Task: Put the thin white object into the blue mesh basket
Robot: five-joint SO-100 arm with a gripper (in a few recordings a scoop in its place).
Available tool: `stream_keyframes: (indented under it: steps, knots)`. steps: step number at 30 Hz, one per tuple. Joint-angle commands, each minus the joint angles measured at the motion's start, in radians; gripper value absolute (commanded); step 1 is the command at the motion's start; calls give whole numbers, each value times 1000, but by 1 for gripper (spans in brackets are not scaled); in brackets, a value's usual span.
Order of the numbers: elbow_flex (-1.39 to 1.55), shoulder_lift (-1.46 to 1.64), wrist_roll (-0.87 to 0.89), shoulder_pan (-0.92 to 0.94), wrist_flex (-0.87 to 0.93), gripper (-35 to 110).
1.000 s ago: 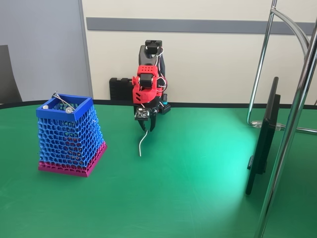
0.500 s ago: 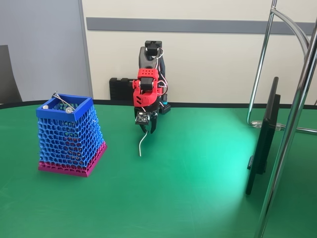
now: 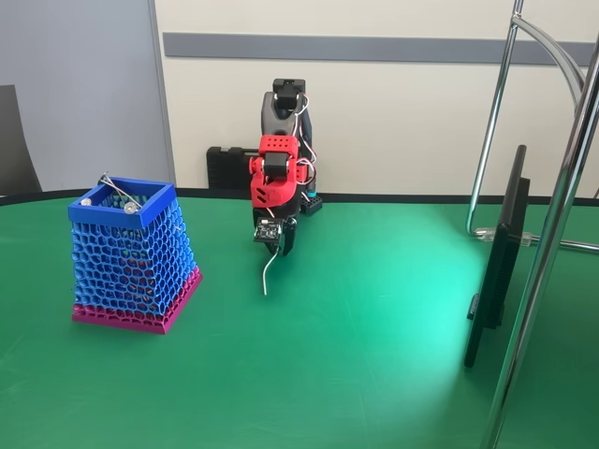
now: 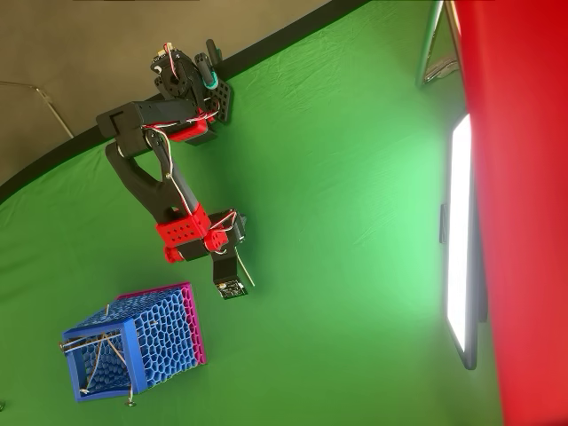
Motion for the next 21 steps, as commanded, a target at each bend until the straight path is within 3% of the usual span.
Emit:
stream_keyframes:
  steps: [1,10,16,21]
  knots:
    - [-21,5,9,3,-8,13]
    - [0,20,29,0,-8,1]
    - [3,46,64,-14,-8,1]
    - [-43,94,193,-58,-9,1]
